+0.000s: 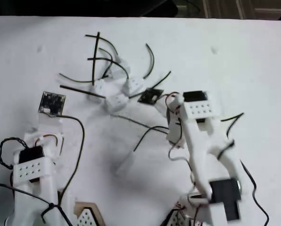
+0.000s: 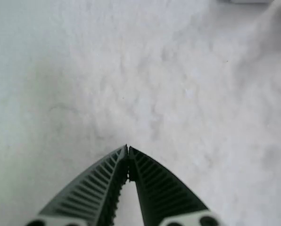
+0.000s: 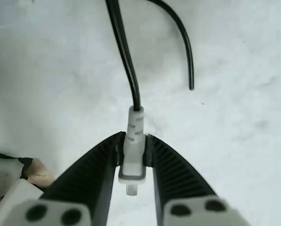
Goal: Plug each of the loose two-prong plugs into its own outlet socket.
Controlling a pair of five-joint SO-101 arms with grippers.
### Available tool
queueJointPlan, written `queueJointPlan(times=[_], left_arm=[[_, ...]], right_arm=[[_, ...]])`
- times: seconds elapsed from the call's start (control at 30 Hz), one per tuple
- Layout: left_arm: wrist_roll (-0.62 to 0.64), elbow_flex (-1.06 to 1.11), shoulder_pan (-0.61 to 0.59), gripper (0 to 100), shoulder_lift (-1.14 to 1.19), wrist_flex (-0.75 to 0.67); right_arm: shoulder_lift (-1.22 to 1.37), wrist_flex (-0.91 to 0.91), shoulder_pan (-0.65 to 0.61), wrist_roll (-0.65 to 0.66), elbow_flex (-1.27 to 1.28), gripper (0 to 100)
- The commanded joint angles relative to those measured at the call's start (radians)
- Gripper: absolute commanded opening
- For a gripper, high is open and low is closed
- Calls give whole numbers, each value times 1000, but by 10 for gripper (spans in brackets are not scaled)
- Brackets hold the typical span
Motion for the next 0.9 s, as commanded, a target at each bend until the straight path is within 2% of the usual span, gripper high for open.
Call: queueJointPlan(times=[0.0, 0.17, 0.23, 0.37, 0.47, 0.63, 0.87], left_arm=[[-5, -6, 10, 24, -25, -18], [-3, -9, 38, 23, -87, -3], [6, -9, 74, 23, -165, 60], [138, -11, 173, 24, -392, 170], [190, -11, 200, 24, -591, 183], [307, -2, 275, 24, -848, 206], [416, -2, 401, 24, -932, 265]], right_arm=[[-246, 84, -19, -94, -26, 17], [-449, 119, -62, -244, -25, 17], [-524, 113, -88, -325, -25, 17], [-670, 111, -174, -486, -25, 17], [-766, 93, -246, -614, -20, 17], [-918, -94, -338, -710, 144, 17], [-1182, -427, -453, -717, 531, 17]])
